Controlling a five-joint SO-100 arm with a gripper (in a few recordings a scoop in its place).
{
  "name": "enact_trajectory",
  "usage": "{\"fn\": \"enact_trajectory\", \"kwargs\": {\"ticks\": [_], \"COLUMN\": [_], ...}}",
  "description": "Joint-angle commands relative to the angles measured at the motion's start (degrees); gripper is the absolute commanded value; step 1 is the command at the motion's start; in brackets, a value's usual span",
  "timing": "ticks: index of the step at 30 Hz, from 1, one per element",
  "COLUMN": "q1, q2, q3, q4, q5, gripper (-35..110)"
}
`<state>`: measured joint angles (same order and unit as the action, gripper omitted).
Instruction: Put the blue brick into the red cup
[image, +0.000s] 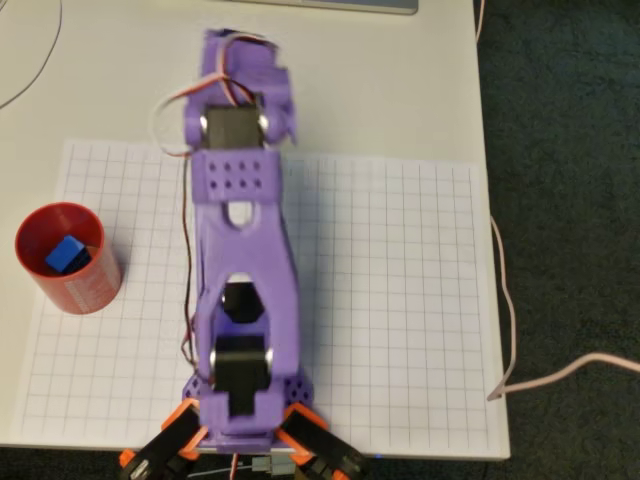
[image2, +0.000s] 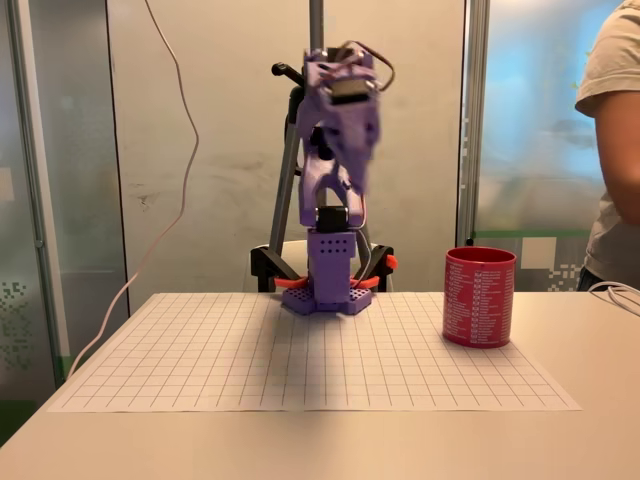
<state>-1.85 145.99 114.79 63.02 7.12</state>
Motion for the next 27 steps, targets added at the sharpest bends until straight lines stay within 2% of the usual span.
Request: {"fn": "enact_trajectory", "kwargs": {"ticks": [1, 6, 15, 21, 27], "q1": [1.8, 0.7, 2.3, 1.2, 1.2], "q2": [9.8, 22.3, 38.8, 43.2, 43.2], "q3": [-1.9, 1.1, 8.1, 19.7, 37.4], "q4": [3.6, 10.0, 11.8, 8.3, -0.3], "q5": [-0.6, -0.3, -4.9, -6.1, -5.4], "gripper": [0, 0, 0, 0, 0]}}
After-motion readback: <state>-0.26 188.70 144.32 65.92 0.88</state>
